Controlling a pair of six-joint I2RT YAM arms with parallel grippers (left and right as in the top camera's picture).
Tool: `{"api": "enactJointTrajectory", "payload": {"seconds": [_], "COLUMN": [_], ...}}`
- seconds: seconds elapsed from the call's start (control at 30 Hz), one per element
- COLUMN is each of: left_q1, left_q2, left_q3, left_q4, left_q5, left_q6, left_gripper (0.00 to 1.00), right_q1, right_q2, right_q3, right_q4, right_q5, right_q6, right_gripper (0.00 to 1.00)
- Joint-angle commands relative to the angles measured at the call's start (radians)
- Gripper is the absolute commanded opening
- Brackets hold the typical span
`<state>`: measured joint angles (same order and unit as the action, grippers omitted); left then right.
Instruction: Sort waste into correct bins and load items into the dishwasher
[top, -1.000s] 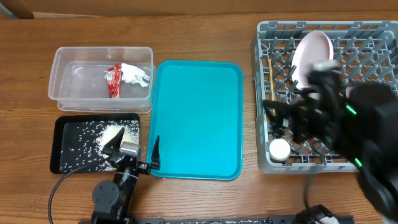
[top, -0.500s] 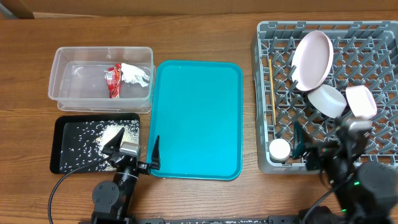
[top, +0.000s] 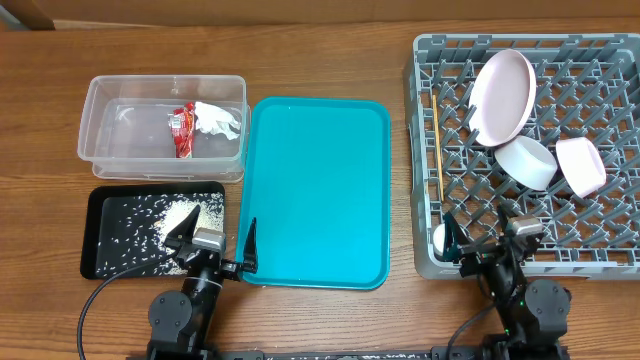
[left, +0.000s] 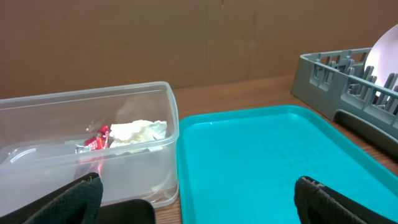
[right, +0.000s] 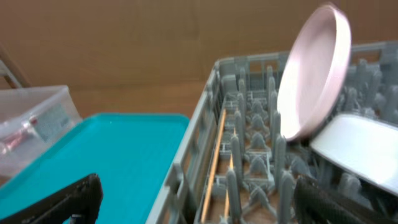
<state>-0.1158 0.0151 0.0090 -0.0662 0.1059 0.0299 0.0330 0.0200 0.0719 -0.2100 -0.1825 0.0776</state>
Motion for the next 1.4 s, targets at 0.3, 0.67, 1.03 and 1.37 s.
{"api": "enactJointTrajectory", "payload": {"seconds": [0.3,0.67,1.03,1.37], "left_q1": [0.005,0.005,0.005,0.005], "left_q2": [-0.01,-0.01,-0.01,-0.01], "left_q3": [-0.005,-0.005,-0.005,-0.005], "left_q4": [0.0,0.0,0.0,0.0], "left_q5": [0.014,0.014,0.014,0.014], "left_q6": [0.013,0.013,0.013,0.013], "left_gripper": [1.0,1.0,1.0,1.0], "right_q1": [-0.002,-0.002,-0.002,-0.002], "right_q2": [-0.017,-0.017,-0.017,-0.017], "right_q3": [-0.064,-0.064,-0.064,-0.064], "right_q4": [0.149,0.149,0.149,0.149], "right_q5": [-0.014,-0.014,-0.013,-0.014], "right_q6": [0.0,0.0,0.0,0.0], "right_gripper": [1.0,1.0,1.0,1.0]}}
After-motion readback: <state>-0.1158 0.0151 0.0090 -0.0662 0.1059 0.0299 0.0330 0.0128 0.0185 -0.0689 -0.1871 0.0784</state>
